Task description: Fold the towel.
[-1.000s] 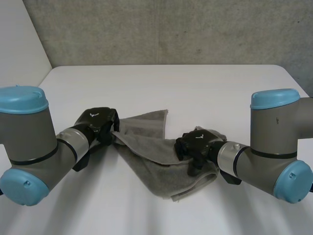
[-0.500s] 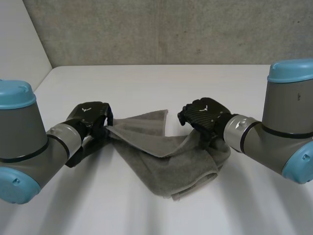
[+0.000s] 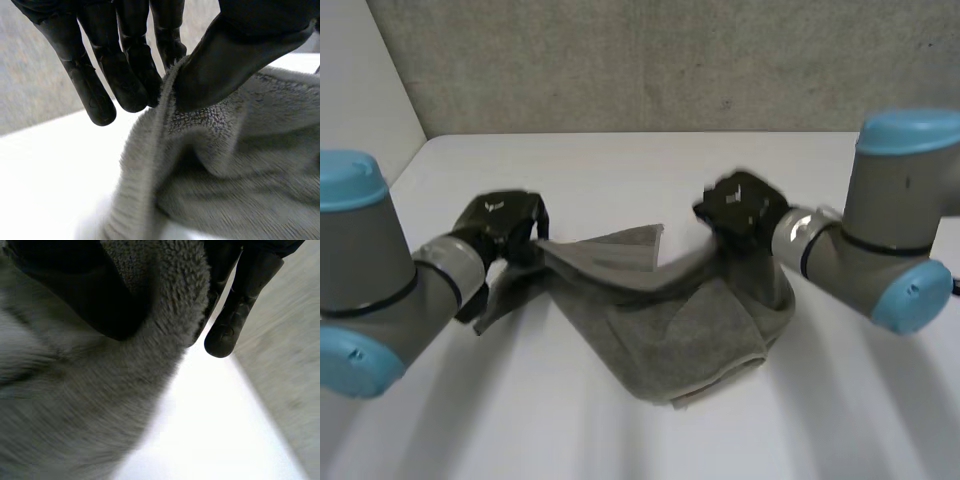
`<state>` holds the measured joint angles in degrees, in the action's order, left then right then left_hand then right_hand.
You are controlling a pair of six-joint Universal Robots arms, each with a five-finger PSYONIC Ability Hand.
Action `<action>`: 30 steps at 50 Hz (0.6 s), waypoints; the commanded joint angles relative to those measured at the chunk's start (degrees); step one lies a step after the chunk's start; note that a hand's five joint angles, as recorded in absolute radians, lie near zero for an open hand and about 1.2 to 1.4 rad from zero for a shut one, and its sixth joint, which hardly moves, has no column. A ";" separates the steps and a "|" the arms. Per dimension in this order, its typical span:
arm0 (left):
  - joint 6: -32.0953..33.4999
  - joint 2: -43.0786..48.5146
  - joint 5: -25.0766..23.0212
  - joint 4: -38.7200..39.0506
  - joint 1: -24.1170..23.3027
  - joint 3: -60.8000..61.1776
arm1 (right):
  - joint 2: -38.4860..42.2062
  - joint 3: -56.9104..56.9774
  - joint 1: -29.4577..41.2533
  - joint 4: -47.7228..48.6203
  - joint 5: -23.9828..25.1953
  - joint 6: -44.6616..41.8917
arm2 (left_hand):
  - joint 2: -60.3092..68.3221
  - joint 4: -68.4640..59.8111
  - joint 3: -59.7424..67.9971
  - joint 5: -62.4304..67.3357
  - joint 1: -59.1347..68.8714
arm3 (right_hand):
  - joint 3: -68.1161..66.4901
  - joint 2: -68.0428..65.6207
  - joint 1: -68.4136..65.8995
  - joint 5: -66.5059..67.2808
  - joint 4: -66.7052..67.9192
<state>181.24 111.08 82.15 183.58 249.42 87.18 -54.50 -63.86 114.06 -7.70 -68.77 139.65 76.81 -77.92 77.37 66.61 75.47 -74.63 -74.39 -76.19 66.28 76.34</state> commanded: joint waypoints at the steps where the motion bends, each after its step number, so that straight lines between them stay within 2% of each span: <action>1: 0.69 5.64 -0.06 3.72 0.90 -15.98 | -0.44 13.11 0.72 12.93 -2.85 6.92 | 3.19 -2.08 2.63 3.39 4.53 | -5.37 -5.61 -3.81 3.72 3.66; 2: 0.52 6.25 0.03 4.07 1.42 -21.81 | -1.13 17.41 0.72 18.28 -7.74 10.61 | 3.19 -2.08 2.63 3.39 4.53 | -5.37 -5.61 -3.81 3.72 3.66; 3: 0.25 6.43 0.03 4.33 1.95 -27.79 | -1.14 17.46 0.72 18.33 -7.79 10.64 | 3.19 -2.08 2.63 3.39 4.53 | -5.37 -5.61 -3.81 3.72 3.66; 4: 0.25 6.43 0.03 4.33 1.95 -27.85 | -2.01 20.07 0.72 21.81 -12.83 13.08 | 3.19 -2.08 2.63 3.39 4.53 | -5.37 -5.61 -3.81 3.72 3.66; 5: 0.16 6.35 0.20 4.94 2.56 -32.90 | -3.32 21.83 0.46 24.37 -17.24 14.93 | 3.19 -2.08 2.63 3.39 4.53 | -5.37 -5.61 -3.81 3.72 3.66; 6: 0.08 6.00 0.90 6.43 3.18 -38.17 | -3.34 21.85 0.46 24.40 -17.28 14.95 | 3.19 -2.08 2.63 3.39 4.53 | -5.37 -5.61 -3.81 3.72 3.66; 8: -0.27 5.56 2.04 8.44 3.79 -42.14 | -6.40 22.29 0.02 27.55 -22.27 16.96 | 3.19 -2.08 2.63 3.39 4.53 | -5.37 -5.61 -3.81 3.72 3.66; 12: -1.51 3.97 4.51 12.07 4.59 -46.48 | -9.30 19.76 -0.15 27.65 -22.90 17.41 | 3.19 -2.08 2.63 3.39 4.53 | -5.37 -5.61 -3.81 3.72 3.66; 18: -2.12 1.16 2.84 13.03 4.68 -40.07 | -13.53 8.76 0.02 26.68 -21.06 17.50 | 3.19 -2.08 2.63 3.39 4.53 | -5.37 -5.61 -3.81 3.72 3.66; 20: -1.51 -0.76 0.48 13.21 5.02 -29.84 | -15.98 1.15 0.28 24.41 -16.34 16.89 | 3.19 -2.08 2.63 3.39 4.53 | -5.37 -5.61 -3.81 3.72 3.66; 21: -1.51 -0.77 0.47 13.21 5.03 -29.78 | -16.78 -1.94 0.11 21.70 -13.79 16.62 | 3.19 -2.08 2.63 3.39 4.53 | -5.37 -5.61 -3.81 3.72 3.66; 22: -1.16 -1.99 -1.27 13.65 5.38 -23.43 | -16.78 -1.97 0.11 21.67 -13.76 16.62 | 3.19 -2.08 2.63 3.39 4.53 | -5.37 -5.61 -3.81 3.72 3.66; 23: -0.72 -2.61 -3.73 14.09 5.64 -17.19 | -16.78 -5.27 0.02 18.02 -10.89 16.36 | 3.19 -2.08 2.63 3.39 4.53 | -5.37 -5.61 -3.81 3.72 3.66; 24: -0.72 -2.62 -3.75 14.09 5.64 -17.13 | -16.70 -8.35 0.11 14.50 -8.60 16.09 | 3.19 -2.08 2.63 3.39 4.53 | -1.10 -1.34 0.46 -0.55 -0.61; 26: 0.42 -2.88 -7.78 15.14 6.78 -7.42 | -16.70 -11.60 0.20 11.51 -7.27 15.83 | 3.19 -2.08 2.63 3.39 4.53 | 1.44 1.20 3.00 -3.09 -3.15; 27: 0.43 -2.88 -7.80 15.14 6.78 -7.37 | -16.70 -11.63 0.20 11.48 -7.26 15.83 | 3.19 -2.08 2.63 3.39 4.53 | 1.47 1.23 3.03 -3.11 -3.18; 29: 2.79 -2.27 -11.03 17.16 8.01 2.51 | -16.52 -18.63 -0.06 9.20 -5.42 15.39 | 3.19 -2.08 2.63 3.39 4.53 | 3.14 2.90 4.70 -4.79 -4.85; 30: 2.80 -2.27 -11.05 17.17 8.02 2.56 | -16.52 -18.67 -0.07 9.19 -5.41 15.39 | 3.19 -2.08 2.63 3.39 4.53 | 3.15 2.91 4.71 -4.80 -4.86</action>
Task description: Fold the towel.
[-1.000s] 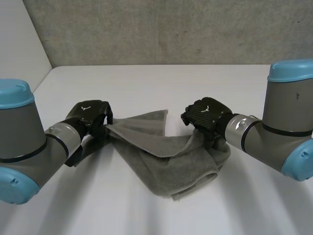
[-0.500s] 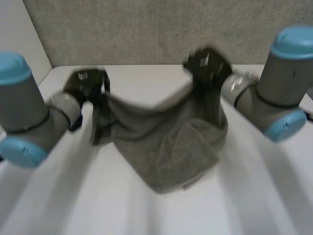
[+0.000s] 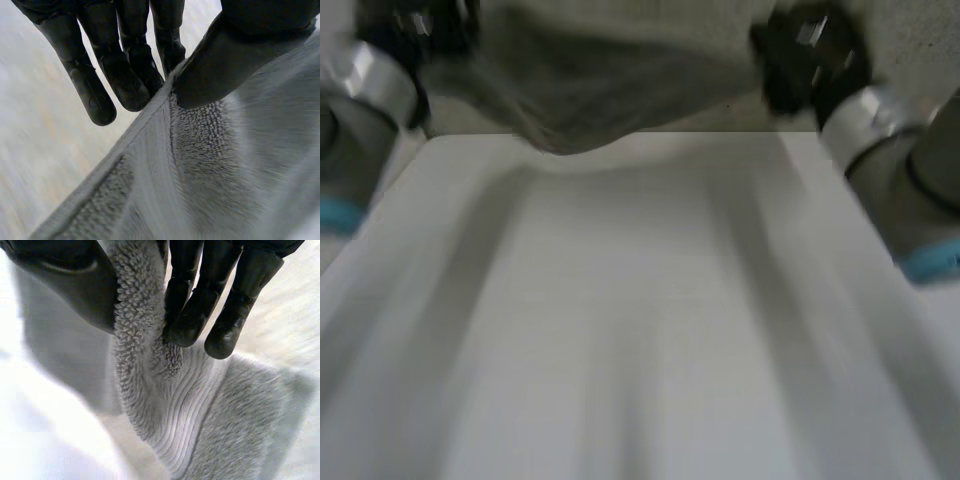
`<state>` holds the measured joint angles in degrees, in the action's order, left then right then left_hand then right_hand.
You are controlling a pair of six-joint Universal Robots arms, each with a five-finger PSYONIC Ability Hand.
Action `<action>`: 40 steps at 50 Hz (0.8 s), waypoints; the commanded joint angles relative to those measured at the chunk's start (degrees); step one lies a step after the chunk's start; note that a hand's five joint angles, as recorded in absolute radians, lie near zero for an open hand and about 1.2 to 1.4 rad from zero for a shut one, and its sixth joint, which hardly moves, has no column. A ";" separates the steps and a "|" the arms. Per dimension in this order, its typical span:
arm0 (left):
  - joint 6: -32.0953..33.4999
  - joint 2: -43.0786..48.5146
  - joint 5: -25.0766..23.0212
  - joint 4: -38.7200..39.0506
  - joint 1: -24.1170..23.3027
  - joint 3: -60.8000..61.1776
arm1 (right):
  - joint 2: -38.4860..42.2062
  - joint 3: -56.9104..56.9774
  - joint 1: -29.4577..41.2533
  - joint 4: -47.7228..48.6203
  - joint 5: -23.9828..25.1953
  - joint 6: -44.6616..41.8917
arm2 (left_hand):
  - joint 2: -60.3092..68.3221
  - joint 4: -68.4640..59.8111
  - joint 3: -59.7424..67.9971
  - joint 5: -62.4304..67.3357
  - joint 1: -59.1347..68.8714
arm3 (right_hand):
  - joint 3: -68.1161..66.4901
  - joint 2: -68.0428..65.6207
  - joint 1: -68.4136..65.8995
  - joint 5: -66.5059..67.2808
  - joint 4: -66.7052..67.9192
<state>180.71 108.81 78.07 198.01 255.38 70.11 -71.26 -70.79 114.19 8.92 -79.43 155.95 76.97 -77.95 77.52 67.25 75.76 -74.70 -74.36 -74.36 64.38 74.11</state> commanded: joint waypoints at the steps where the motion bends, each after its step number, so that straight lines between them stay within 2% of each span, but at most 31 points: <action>1: 4.98 0.69 -7.75 3.68 2.31 23.72 | 0.24 -14.96 -0.28 -7.08 5.34 -1.61 | 3.03 -2.05 2.48 2.75 4.24 | 3.89 3.54 3.54 -3.56 -3.29; 5: 9.22 3.69 -8.29 4.66 2.40 29.30 | 1.99 -22.88 -0.81 -3.31 5.25 -5.38 | 3.03 -2.05 2.48 2.75 4.24 | 4.06 3.72 3.72 -3.74 -3.47; 7: 13.68 6.40 -8.29 4.84 2.84 31.66 | 2.69 -24.91 -1.77 -1.64 5.25 -6.26 | 3.03 -2.05 2.48 2.75 4.24 | 4.06 3.72 3.72 -3.74 -3.47; 13: 18.36 7.82 -7.58 4.48 4.07 31.49 | 4.98 -28.53 -4.33 2.07 5.17 -7.76 | 3.03 -2.05 2.48 2.75 4.24 | 4.06 3.72 3.72 -3.74 -3.47; 20: 18.45 8.26 -6.88 5.89 4.25 31.75 | 5.69 -28.97 -5.12 2.15 5.25 -7.50 | 3.03 -2.05 2.48 2.75 4.24 | 4.91 4.56 4.56 -4.58 -4.31; 22: 18.45 8.35 -6.44 6.68 4.25 31.84 | 5.95 -28.97 -5.38 2.42 5.08 -7.24 | 3.03 -2.05 2.48 2.75 4.24 | 19.28 18.93 18.93 -18.95 -18.68; 23: 18.45 8.61 -6.01 7.55 4.25 31.93 | 5.95 -28.97 -5.38 2.42 5.08 -7.24 | 3.03 -2.05 2.48 2.75 4.24 | 19.37 19.02 19.02 -19.04 -18.77; 25: 18.45 8.61 -5.65 8.18 4.33 31.93 | 6.30 -29.06 -5.38 2.50 5.16 -6.97 | 3.03 -2.05 2.48 2.75 4.24 | 31.44 31.10 31.10 -31.12 -30.84; 28: 18.45 8.70 -4.77 8.97 4.42 31.84 | 6.57 -28.97 -5.38 2.51 5.17 -7.06 | 3.03 -2.05 2.48 2.75 4.24 | 34.17 33.83 33.83 -33.85 -33.57; 30: 18.54 8.61 -4.16 9.06 4.95 31.67 | 7.18 -28.97 -5.30 2.68 5.34 -7.41 | 3.03 -2.05 2.48 2.75 4.24 | 40.87 40.52 40.52 -40.55 -40.27; 34: 18.54 8.44 -3.36 9.06 6.44 31.58 | 7.36 -29.06 -5.29 2.68 6.31 -7.85 | 3.03 -2.05 2.48 2.75 4.24 | 44.10 43.75 43.75 -43.77 -43.50; 37: 18.54 8.08 -2.57 9.06 7.41 31.49 | 7.27 -29.23 -5.29 2.59 9.12 -7.94 | 3.03 -2.05 2.48 2.75 4.24 | 44.10 43.75 43.75 -43.77 -43.50; 39: 18.54 8.08 -2.49 9.06 7.76 31.49 | 7.01 -29.32 -5.38 1.98 12.79 -8.03 | 3.03 -2.05 2.48 2.75 4.24 | 36.92 36.57 36.57 -36.59 -36.32; 40: 18.54 8.00 -2.40 9.06 8.11 31.49 | 7.01 -29.32 -5.38 1.98 12.81 -8.03 | 3.03 -2.05 2.48 2.75 4.24 | 36.87 36.52 36.52 -36.54 -36.27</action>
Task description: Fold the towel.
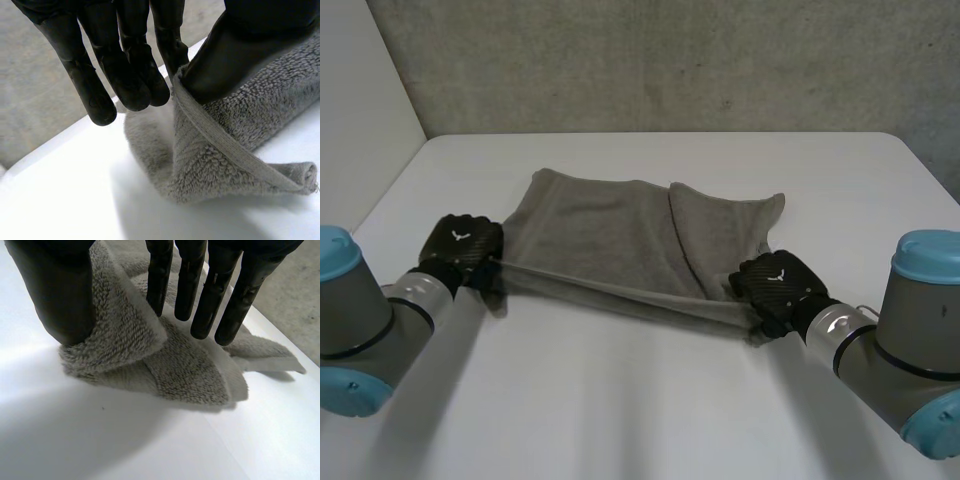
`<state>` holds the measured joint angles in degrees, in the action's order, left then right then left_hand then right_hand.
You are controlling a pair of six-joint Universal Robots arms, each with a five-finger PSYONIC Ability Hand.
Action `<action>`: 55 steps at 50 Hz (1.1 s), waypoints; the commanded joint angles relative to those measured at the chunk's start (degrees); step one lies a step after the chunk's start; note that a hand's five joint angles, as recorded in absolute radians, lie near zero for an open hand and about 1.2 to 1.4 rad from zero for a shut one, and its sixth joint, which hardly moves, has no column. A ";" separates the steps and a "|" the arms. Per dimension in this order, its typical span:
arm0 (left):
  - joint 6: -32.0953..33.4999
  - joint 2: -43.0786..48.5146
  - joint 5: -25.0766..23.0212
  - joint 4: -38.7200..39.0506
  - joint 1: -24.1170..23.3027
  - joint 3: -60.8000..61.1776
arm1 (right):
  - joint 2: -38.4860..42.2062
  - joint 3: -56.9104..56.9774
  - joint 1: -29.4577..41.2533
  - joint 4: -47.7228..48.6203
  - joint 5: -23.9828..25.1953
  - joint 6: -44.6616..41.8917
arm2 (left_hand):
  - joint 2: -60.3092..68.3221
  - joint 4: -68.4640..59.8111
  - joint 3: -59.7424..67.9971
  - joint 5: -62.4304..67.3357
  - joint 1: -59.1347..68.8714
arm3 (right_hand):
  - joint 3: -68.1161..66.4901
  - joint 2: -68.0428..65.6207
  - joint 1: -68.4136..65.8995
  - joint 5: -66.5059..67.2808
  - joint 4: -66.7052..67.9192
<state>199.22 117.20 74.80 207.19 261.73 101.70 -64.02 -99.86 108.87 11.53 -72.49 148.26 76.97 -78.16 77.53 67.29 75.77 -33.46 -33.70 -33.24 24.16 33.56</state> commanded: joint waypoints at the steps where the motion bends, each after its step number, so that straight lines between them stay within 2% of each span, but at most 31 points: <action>1: -0.06 -0.39 0.87 -0.12 2.02 -0.10 | -0.41 -0.16 -0.06 -0.80 6.82 -0.60 | 3.03 -1.84 2.47 2.71 4.23 | -11.87 -11.64 -12.09 11.17 11.77; 2: -0.06 -0.39 0.87 -0.12 2.03 -0.10 | -0.41 -0.16 -0.06 -0.81 6.83 -0.60 | 3.03 -1.84 2.47 2.71 4.23 | -11.94 -11.71 -12.16 11.25 11.85; 3: -0.06 -0.39 0.87 -0.12 2.20 -0.10 | -0.58 -0.25 -0.06 -0.89 7.79 -0.95 | 3.03 -1.84 2.47 2.71 4.23 | -22.77 -22.54 -22.99 22.07 22.67; 4: -0.06 -0.39 0.87 -0.04 2.20 -0.10 | -0.84 -0.34 -0.06 -0.98 8.24 -1.30 | 3.03 -1.84 2.47 2.71 4.23 | -27.37 -27.14 -27.59 26.68 27.28; 5: -0.06 -0.39 0.87 -0.04 2.20 -0.10 | -0.85 -0.34 -0.06 -0.98 8.24 -1.31 | 3.03 -1.84 2.47 2.71 4.23 | -27.42 -27.19 -27.64 26.72 27.32; 10: -0.06 -0.48 0.87 -0.12 2.20 -0.10 | -1.64 -1.22 0.03 -0.89 8.42 -2.27 | 3.03 -1.84 2.47 2.71 4.23 | -21.36 -21.13 -21.58 20.67 21.27; 12: -0.06 -0.48 0.87 -0.12 2.20 -0.10 | -1.55 -1.56 0.11 -0.81 8.42 -3.06 | 3.03 -1.84 2.47 2.71 4.23 | -1.44 -1.21 -1.66 0.74 1.35; 15: -0.06 -0.48 0.87 -0.04 2.20 -0.19 | -1.38 -1.92 0.11 -0.72 8.50 -5.16 | 3.03 -1.84 2.47 2.71 4.23 | 3.35 3.58 3.13 -4.05 -3.44; 29: -0.06 -0.30 0.78 -0.04 2.29 -0.36 | -1.37 -3.06 -0.94 -0.89 9.12 -20.29 | 3.03 -1.84 2.47 2.71 4.23 | 5.04 5.28 4.83 -5.74 -5.14; 37: 0.03 -0.12 0.78 -0.04 2.20 -0.54 | -1.46 -3.94 -1.03 -0.28 11.14 -23.89 | 3.03 -1.84 2.47 2.71 4.23 | -6.73 -6.50 -6.95 6.03 6.63; 39: 0.03 -0.12 0.78 -0.04 2.29 -0.54 | -1.55 -3.85 -1.20 -0.10 13.24 -23.19 | 3.03 -1.84 2.47 2.71 4.23 | -22.27 -22.04 -22.49 21.57 22.18; 40: 0.03 -0.12 0.78 -0.12 2.29 -0.54 | -1.55 -3.85 -1.20 -0.10 13.25 -23.19 | 3.03 -1.84 2.47 2.71 4.23 | -22.37 -22.14 -22.59 21.67 22.28; 42: -0.06 -0.21 0.87 -0.04 2.29 -0.54 | -1.64 -3.33 -1.55 -0.19 14.91 -22.67 | 3.03 -1.84 2.47 2.71 4.23 | -44.46 -44.23 -44.68 43.77 44.37; 48: -0.06 -0.39 0.96 -0.12 2.29 -0.45 | -2.43 -2.53 -2.08 -0.10 15.10 -17.57 | 3.03 -1.84 2.47 2.71 4.23 | -46.54 -46.30 -46.76 45.84 46.44; 50: -0.06 -0.56 0.96 -0.12 2.29 -0.45 | -6.10 -2.01 -2.96 0.33 15.36 -9.79 | 3.03 -1.84 2.47 2.71 4.23 | -46.54 -46.30 -46.76 45.84 46.44; 51: -0.15 -0.83 1.05 -0.12 2.46 -0.36 | -6.12 -2.01 -2.96 0.34 15.36 -9.74 | 3.03 -1.84 2.47 2.71 4.23 | -46.54 -46.30 -46.76 45.84 46.44; 53: -0.32 -1.35 1.05 -0.12 2.64 -0.19 | -10.67 -2.44 -3.66 3.13 14.75 -0.56 | 3.03 -1.84 2.47 2.71 4.23 | -46.54 -46.30 -46.76 45.84 46.44; 54: -0.41 -2.05 1.05 -0.12 2.64 -0.10 | -10.69 -2.45 -3.67 3.15 14.74 -0.52 | 3.03 -1.84 2.47 2.71 4.23 | -46.54 -46.30 -46.76 45.84 46.44; 55: -0.41 -2.06 1.05 -0.12 2.64 -0.10 | -12.87 -2.79 -4.01 4.98 14.22 3.40 | 3.03 -1.84 2.47 2.71 4.23 | -46.54 -46.30 -46.76 45.84 46.44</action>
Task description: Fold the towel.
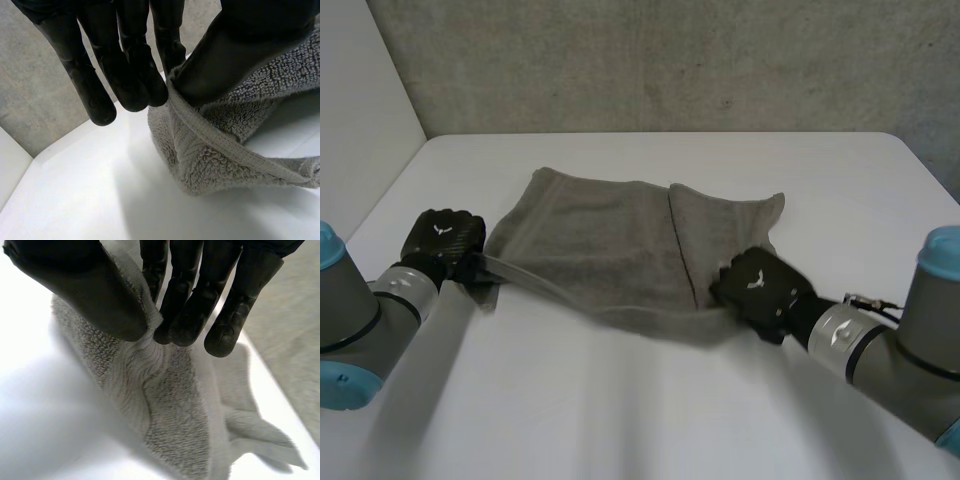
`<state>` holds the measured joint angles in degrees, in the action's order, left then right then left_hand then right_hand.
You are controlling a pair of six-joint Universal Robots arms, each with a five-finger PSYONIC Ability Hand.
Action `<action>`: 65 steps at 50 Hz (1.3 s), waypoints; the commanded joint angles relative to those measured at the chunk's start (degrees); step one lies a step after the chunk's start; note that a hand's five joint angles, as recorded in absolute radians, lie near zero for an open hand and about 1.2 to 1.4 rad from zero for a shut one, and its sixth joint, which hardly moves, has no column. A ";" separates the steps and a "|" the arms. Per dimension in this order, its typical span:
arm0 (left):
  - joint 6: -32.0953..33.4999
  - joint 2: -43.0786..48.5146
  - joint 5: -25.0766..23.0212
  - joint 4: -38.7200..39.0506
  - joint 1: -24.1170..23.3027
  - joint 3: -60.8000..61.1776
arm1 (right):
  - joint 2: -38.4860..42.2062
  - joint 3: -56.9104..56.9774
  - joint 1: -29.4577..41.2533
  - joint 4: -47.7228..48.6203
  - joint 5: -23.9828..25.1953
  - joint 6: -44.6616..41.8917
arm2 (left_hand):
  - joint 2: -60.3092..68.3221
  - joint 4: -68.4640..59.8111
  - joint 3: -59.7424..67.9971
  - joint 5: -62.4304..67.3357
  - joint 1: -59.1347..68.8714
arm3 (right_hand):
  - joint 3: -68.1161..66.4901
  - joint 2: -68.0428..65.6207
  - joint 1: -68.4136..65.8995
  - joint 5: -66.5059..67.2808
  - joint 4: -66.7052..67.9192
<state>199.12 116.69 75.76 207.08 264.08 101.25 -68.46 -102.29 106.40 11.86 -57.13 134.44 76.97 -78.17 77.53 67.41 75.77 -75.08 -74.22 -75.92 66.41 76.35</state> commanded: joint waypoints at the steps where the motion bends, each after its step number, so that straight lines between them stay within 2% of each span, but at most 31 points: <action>1: -0.40 -2.42 0.18 -0.10 0.21 0.44 | -8.45 -0.37 -1.55 4.66 -1.14 17.26 | 3.03 -1.83 2.47 2.59 4.23 | -4.92 -5.78 -4.08 3.59 3.65; 3: -0.49 -3.56 0.18 -0.18 0.12 0.70 | -13.43 -0.37 -2.77 6.67 -3.33 23.56 | 3.03 -1.83 2.47 2.59 4.23 | -4.92 -5.78 -4.08 3.59 3.65; 9: -2.59 -12.60 -0.26 -1.67 0.03 1.58 | -21.19 0.51 -6.30 4.92 -9.23 26.93 | 3.03 -1.83 2.47 2.59 4.23 | -4.92 -5.78 -4.08 3.59 3.65; 12: -5.83 -17.87 -0.96 -3.08 0.12 2.72 | -24.61 2.52 -7.26 -4.36 -11.16 25.80 | 3.03 -1.83 2.47 2.59 4.23 | -4.92 -5.78 -4.08 3.59 3.65; 13: -7.24 -20.25 -1.31 -3.87 0.12 2.99 | -24.62 2.53 -7.26 -4.39 -11.16 25.79 | 3.03 -1.83 2.47 2.59 4.23 | -4.92 -5.78 -4.08 3.59 3.65; 15: -8.21 -22.28 -1.83 -4.75 0.12 3.25 | -25.32 3.85 -7.27 -13.32 -11.33 22.73 | 3.03 -1.83 2.47 2.59 4.23 | -4.92 -5.78 -4.08 3.59 3.65; 21: -9.01 -28.00 -5.26 -9.32 0.21 4.92 | -26.29 3.50 -6.56 -21.53 -11.60 16.03 | 3.03 -1.83 2.47 2.59 4.23 | -4.92 -5.78 -4.08 3.59 3.65; 23: -9.01 -28.62 -5.88 -10.11 0.47 5.18 | -26.46 3.67 -6.30 -23.19 -11.69 13.67 | 3.03 -1.83 2.47 2.59 4.23 | -4.92 -5.78 -4.08 3.59 3.65; 30: -8.93 -28.62 -6.67 -10.73 1.26 5.10 | -25.86 4.99 -5.94 -23.02 -12.12 13.22 | 3.03 -1.83 2.47 2.59 4.23 | -4.92 -5.78 -4.08 3.59 3.65; 37: -8.31 -22.93 -6.67 -10.38 1.44 2.56 | -19.88 10.60 -5.86 -23.46 -12.21 12.78 | 3.03 -1.83 2.47 2.59 4.23 | -4.92 -5.78 -4.08 3.59 3.65; 43: -8.31 -19.92 -6.67 -11.08 1.53 -0.44 | -19.26 12.37 -6.21 -23.82 -12.39 12.87 | 3.03 -1.83 2.47 2.59 4.23 | -4.92 -5.78 -4.08 3.59 3.65; 50: -8.49 -21.07 -6.67 -11.26 2.84 -1.32 | -22.58 13.34 -6.56 -23.90 -12.21 13.31 | 3.03 -1.83 2.47 2.59 4.23 | -4.92 -5.78 -4.08 3.59 3.65; 53: -8.58 -24.58 -6.67 -12.05 3.11 -1.93 | -24.79 13.95 -6.56 -24.51 -12.21 13.31 | 3.03 -1.83 2.47 2.59 4.23 | -4.92 -5.78 -4.08 3.59 3.65; 57: -8.58 -27.74 -6.76 -13.28 3.11 -3.07 | -25.41 15.45 -6.56 -26.54 -11.95 13.22 | 3.03 -1.83 2.47 2.59 4.23 | -4.92 -5.78 -4.08 3.59 3.65; 65: -8.58 -27.83 -6.76 -13.80 3.37 -3.87 | -25.15 18.97 -6.03 -31.11 -11.60 12.61 | 3.03 -1.83 2.47 2.59 4.23 | -4.92 -5.78 -4.08 3.59 3.65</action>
<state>190.54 88.82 69.00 193.80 267.24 97.94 -94.08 -85.41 100.04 -16.70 -68.82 147.35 77.11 -78.18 77.73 67.42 75.77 -75.65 -76.15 -76.18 67.44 76.59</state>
